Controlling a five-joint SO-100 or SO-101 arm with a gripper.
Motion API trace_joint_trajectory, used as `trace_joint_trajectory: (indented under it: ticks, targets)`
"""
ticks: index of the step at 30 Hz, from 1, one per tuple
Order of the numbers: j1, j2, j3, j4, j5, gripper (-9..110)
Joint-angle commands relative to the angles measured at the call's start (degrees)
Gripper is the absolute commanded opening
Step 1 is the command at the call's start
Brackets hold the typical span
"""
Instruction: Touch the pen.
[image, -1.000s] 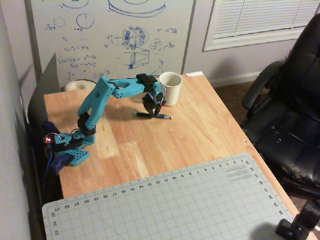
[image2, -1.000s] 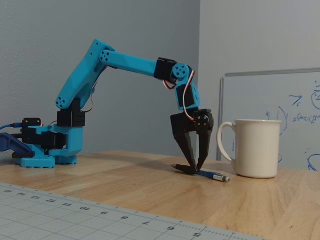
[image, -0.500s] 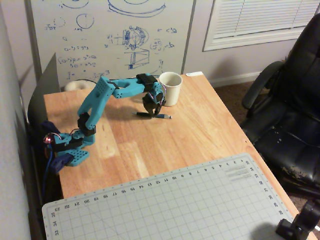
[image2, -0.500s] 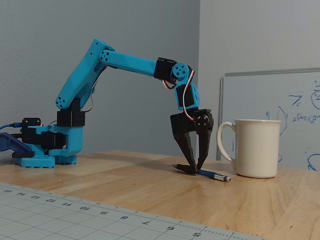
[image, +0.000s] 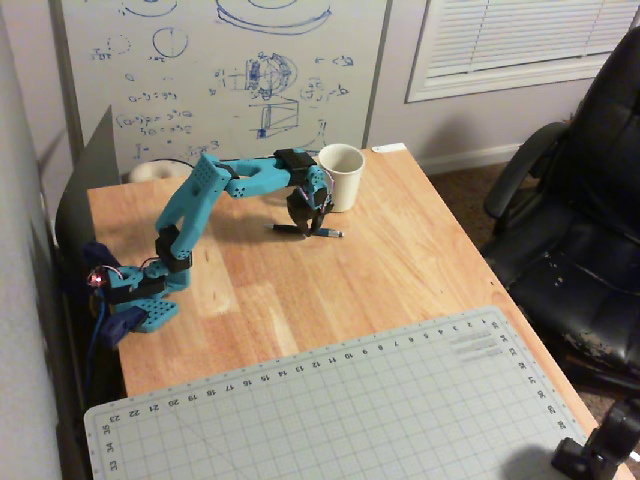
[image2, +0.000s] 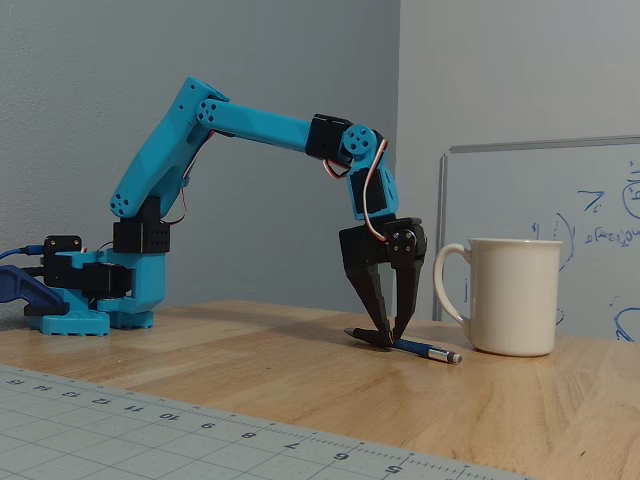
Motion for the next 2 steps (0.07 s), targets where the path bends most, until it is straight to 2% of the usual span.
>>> trace_joint_trajectory:
  ticks: [1, 2]
  targets:
    - [0.26, 5.54, -4.31, -0.53, -0.44, 1]
    - [0.26, 5.54, -4.31, -0.53, -0.44, 1]
